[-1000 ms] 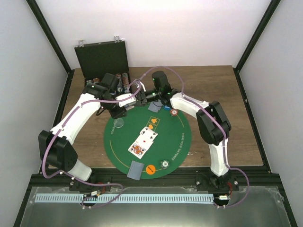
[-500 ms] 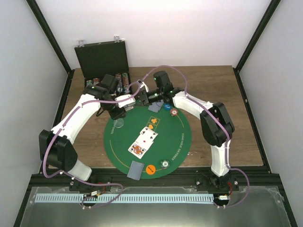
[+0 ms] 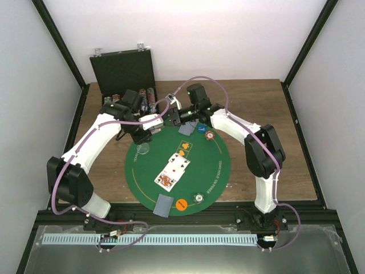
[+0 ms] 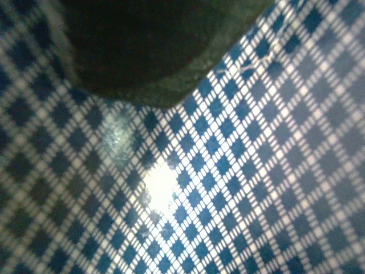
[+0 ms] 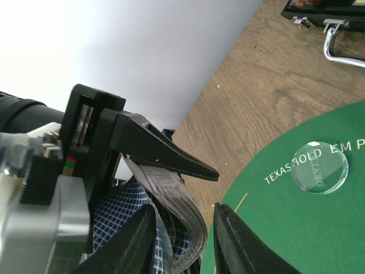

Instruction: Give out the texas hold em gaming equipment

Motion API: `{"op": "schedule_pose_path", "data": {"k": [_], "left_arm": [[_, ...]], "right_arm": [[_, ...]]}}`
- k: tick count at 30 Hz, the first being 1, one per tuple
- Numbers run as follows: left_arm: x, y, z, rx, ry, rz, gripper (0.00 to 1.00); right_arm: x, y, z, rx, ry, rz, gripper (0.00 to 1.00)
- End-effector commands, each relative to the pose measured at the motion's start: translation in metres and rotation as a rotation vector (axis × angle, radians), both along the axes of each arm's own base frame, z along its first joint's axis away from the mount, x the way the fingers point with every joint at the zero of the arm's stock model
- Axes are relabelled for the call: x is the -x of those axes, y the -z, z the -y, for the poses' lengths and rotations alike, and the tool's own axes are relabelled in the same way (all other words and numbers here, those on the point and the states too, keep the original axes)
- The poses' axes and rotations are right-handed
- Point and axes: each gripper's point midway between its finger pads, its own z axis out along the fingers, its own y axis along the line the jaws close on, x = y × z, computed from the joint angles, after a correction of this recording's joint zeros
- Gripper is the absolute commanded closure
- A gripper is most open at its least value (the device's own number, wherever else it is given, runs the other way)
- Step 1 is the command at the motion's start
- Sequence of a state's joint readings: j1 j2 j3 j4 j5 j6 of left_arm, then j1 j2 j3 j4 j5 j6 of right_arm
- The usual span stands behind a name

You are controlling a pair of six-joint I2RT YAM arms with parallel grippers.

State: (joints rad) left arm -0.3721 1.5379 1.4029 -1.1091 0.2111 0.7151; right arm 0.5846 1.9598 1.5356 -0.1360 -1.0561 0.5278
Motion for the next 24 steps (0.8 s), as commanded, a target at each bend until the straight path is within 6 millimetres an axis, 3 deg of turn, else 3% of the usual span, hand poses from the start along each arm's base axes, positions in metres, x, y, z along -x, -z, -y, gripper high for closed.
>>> {"op": "schedule_pose_path", "data": {"k": [1,5,10,15,24], "left_arm": [[-0.001,-0.002,0.003,0.013,0.018,0.01,0.6],[-0.002,-0.005,0.003,0.019,0.017,0.018,0.6],[-0.001,-0.005,0.003,0.015,0.017,0.019,0.6],[-0.002,-0.005,0.001,0.012,0.014,0.022,0.6],[-0.009,0.0,-0.005,0.013,-0.032,0.028,0.6]], "right_arm": [[-0.006,-0.038,0.004,-0.013,0.033,0.098,0.69],[-0.003,-0.041,0.005,-0.017,0.028,0.096,0.68],[-0.004,-0.041,0.006,0.001,0.038,0.102,0.8],[-0.004,-0.043,0.011,0.011,0.052,0.103,0.99],[-0.017,-0.052,0.029,0.059,0.152,0.162,0.99]]}}
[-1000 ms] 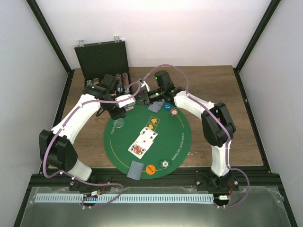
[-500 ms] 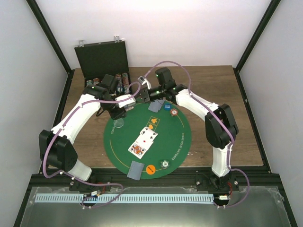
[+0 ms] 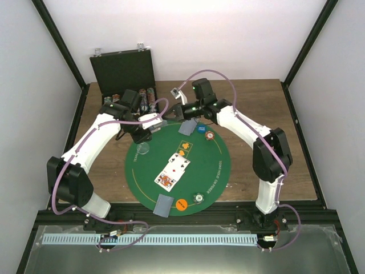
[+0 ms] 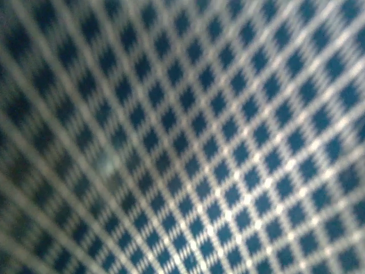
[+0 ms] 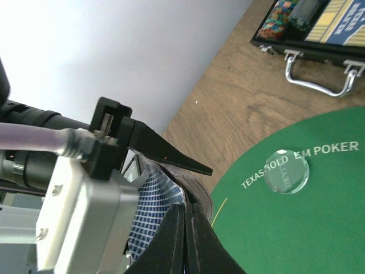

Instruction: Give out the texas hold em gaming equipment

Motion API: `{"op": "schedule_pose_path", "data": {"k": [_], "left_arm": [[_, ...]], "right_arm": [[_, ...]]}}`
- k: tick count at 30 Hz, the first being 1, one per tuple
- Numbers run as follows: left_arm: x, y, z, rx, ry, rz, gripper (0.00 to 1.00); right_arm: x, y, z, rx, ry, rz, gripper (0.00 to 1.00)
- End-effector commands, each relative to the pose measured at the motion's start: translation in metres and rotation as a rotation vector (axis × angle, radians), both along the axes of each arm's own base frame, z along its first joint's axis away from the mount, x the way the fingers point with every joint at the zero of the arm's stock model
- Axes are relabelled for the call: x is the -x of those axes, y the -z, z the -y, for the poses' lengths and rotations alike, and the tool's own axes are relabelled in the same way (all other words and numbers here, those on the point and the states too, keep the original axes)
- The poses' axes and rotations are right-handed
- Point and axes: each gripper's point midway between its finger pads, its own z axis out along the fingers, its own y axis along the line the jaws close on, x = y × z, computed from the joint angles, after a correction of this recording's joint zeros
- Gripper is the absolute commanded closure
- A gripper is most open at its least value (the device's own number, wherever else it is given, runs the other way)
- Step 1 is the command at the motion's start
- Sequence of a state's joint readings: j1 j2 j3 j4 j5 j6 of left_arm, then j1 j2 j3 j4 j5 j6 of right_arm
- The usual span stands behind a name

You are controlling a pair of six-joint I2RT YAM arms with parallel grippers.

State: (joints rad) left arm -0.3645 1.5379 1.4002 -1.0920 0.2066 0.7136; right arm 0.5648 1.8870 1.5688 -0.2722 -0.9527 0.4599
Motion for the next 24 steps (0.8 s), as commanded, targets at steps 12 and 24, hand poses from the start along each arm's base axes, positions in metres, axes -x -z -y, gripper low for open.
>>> {"op": "schedule_pose_path", "data": {"k": [12,24], "left_arm": [[-0.02,-0.004,-0.021,0.031,-0.147,0.048,0.6],[-0.023,-0.011,-0.025,0.034,-0.166,0.073,0.6]], "right_arm": [[-0.02,-0.025,0.065,0.045,0.366,0.134,0.99],[0.013,0.121,0.12,0.164,0.713,-0.105,0.99]]}}
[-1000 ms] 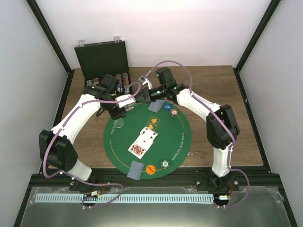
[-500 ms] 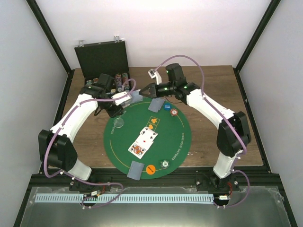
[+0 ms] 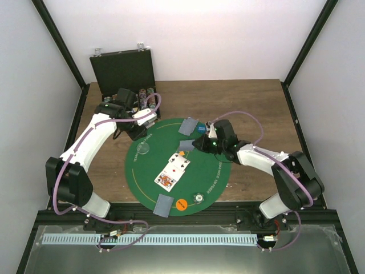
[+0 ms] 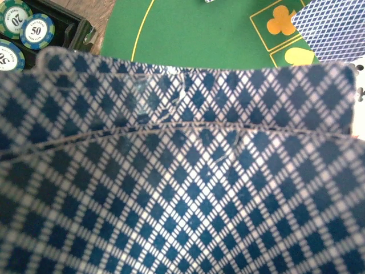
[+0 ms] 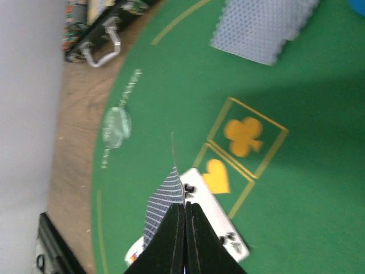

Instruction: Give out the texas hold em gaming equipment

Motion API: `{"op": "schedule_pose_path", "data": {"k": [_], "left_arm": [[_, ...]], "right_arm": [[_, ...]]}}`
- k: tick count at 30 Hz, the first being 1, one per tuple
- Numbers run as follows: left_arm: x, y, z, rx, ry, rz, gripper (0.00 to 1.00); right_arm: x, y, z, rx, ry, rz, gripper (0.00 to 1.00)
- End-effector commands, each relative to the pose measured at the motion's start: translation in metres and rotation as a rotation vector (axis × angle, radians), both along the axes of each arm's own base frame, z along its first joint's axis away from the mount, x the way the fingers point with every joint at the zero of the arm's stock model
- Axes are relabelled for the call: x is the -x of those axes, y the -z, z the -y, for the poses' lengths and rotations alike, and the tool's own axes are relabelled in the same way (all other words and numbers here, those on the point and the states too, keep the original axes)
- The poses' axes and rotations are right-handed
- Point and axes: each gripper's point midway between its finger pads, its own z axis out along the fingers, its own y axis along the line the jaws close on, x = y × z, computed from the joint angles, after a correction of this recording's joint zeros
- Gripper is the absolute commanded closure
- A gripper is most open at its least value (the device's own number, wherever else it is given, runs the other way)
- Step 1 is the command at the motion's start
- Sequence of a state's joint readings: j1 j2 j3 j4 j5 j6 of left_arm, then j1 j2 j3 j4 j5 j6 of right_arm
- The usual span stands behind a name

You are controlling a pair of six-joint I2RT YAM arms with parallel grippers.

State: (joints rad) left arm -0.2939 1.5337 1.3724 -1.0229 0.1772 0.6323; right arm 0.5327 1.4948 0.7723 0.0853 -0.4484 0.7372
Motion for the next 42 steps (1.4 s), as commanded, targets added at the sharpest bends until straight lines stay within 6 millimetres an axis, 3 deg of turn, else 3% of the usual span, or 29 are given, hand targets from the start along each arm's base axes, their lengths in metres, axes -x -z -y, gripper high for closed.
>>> {"op": "schedule_pose_path", "data": {"k": [1,5,9,15,20,23,36,40,42], "left_arm": [[-0.001,-0.014,-0.001,0.021,-0.009,0.049,0.6],[0.0,-0.012,0.0,0.021,-0.008,0.045,0.6],[0.001,-0.013,0.0,0.025,-0.003,0.047,0.6],[-0.001,-0.012,0.0,0.019,-0.002,0.046,0.6],[-0.002,-0.012,0.0,0.017,-0.001,0.046,0.6],[-0.002,-0.012,0.0,0.015,-0.002,0.044,0.6],[-0.002,-0.01,-0.001,0.013,0.002,0.039,0.6],[-0.001,-0.011,0.0,0.016,0.004,0.036,0.6],[0.0,-0.012,0.0,0.018,0.009,0.036,0.6]], "right_arm": [[-0.019,0.003,0.007,-0.012,0.159,0.048,0.99],[-0.025,0.025,0.001,0.011,0.157,0.026,0.99],[-0.034,0.032,-0.009,0.016,0.159,0.025,0.99],[-0.022,0.058,-0.012,0.093,0.138,-0.024,0.99],[-0.007,0.074,-0.004,0.13,0.136,-0.085,0.84],[-0.001,0.074,-0.003,0.138,0.114,-0.094,0.77],[0.012,0.075,0.009,0.201,0.086,-0.097,0.7],[0.003,0.059,0.009,0.226,0.082,-0.039,0.63],[-0.007,0.038,0.008,0.232,0.07,0.036,0.59]]}}
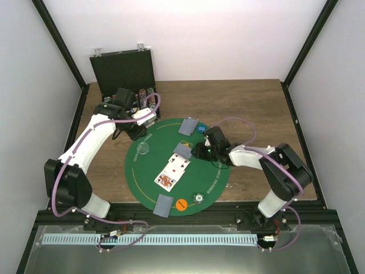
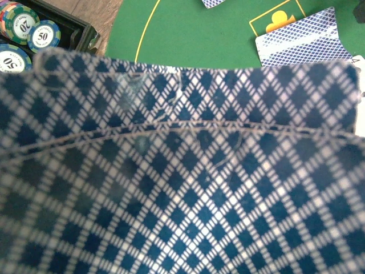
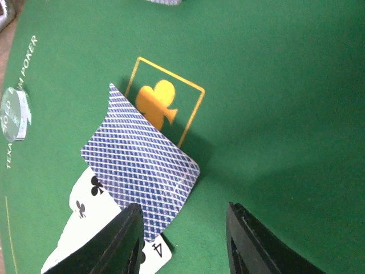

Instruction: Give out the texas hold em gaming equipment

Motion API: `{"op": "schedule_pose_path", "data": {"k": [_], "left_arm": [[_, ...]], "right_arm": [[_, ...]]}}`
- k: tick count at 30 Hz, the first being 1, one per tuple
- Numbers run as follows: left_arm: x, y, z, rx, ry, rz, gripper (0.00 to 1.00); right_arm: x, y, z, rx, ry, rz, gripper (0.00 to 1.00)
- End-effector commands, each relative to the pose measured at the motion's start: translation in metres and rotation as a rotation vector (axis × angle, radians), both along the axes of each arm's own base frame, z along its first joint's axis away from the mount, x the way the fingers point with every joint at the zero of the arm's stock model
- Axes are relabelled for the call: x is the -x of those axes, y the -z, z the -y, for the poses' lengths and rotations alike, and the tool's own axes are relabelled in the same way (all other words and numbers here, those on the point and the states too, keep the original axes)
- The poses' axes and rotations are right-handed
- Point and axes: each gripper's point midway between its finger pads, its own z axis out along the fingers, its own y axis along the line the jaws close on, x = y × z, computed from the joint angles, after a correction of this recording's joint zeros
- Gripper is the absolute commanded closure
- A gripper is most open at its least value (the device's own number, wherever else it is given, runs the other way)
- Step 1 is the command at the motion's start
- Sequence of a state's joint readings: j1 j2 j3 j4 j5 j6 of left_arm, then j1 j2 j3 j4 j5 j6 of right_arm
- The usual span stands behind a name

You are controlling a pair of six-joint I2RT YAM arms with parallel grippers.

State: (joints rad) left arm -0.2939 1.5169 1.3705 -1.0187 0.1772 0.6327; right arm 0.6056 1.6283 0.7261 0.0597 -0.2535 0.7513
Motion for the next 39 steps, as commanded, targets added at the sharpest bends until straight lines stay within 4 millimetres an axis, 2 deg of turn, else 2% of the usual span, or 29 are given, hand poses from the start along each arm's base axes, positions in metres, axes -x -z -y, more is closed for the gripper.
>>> {"op": "schedule_pose_path", "data": {"k": [1,3,5,6,8,10,14,16,19,24,29,30,31,32,37,39], "left_arm": [[0.0,-0.007,0.001,0.012,0.017,0.018,0.6],[0.003,-0.009,0.003,0.018,0.036,0.011,0.6],[0.006,-0.011,0.005,0.024,0.053,0.005,0.6],[0.007,-0.012,0.006,0.023,0.061,0.006,0.6],[0.009,-0.015,0.008,0.021,0.073,0.008,0.6],[0.012,-0.017,0.009,0.017,0.086,0.008,0.59],[0.015,-0.018,0.009,0.007,0.094,0.008,0.6],[0.016,-0.017,0.009,0.004,0.095,0.006,0.59],[0.015,-0.017,0.008,0.0,0.092,0.007,0.59],[0.015,-0.017,0.008,0.001,0.091,0.007,0.59],[0.017,-0.016,0.007,-0.003,0.091,0.005,0.59],[0.017,-0.016,0.006,-0.004,0.09,0.005,0.59],[0.018,-0.016,0.006,-0.003,0.092,0.005,0.59],[0.019,-0.015,0.006,-0.001,0.096,0.004,0.59],[0.017,-0.014,0.004,-0.012,0.103,0.001,0.59],[0.014,-0.017,0.005,-0.008,0.099,0.006,0.59]], "right_arm": [[-0.026,-0.06,-0.007,0.022,-0.067,0.207,0.55],[-0.036,-0.093,-0.019,-0.022,-0.176,0.296,0.47],[-0.036,-0.13,-0.034,-0.187,-0.328,0.313,0.43],[-0.041,-0.144,-0.033,-0.243,-0.36,0.315,0.42],[-0.06,-0.158,-0.03,-0.25,-0.37,0.323,0.42],[-0.078,-0.161,-0.028,-0.17,-0.367,0.314,0.44],[-0.099,-0.146,-0.025,-0.064,-0.344,0.284,0.48],[-0.103,-0.129,-0.018,-0.005,-0.304,0.234,0.48],[-0.103,-0.097,-0.009,0.055,-0.266,0.145,0.48],[-0.098,-0.052,-0.016,0.134,-0.255,0.081,0.47],[-0.105,-0.02,-0.027,0.225,-0.269,0.034,0.47],[-0.106,-0.012,-0.026,0.264,-0.264,0.026,0.44],[-0.107,-0.005,-0.023,0.304,-0.255,0.015,0.35],[-0.106,0.002,-0.02,0.34,-0.249,0.005,0.33],[-0.102,0.024,-0.011,0.469,-0.25,0.009,0.33],[-0.105,0.03,-0.01,0.508,-0.249,0.019,0.38]]}}
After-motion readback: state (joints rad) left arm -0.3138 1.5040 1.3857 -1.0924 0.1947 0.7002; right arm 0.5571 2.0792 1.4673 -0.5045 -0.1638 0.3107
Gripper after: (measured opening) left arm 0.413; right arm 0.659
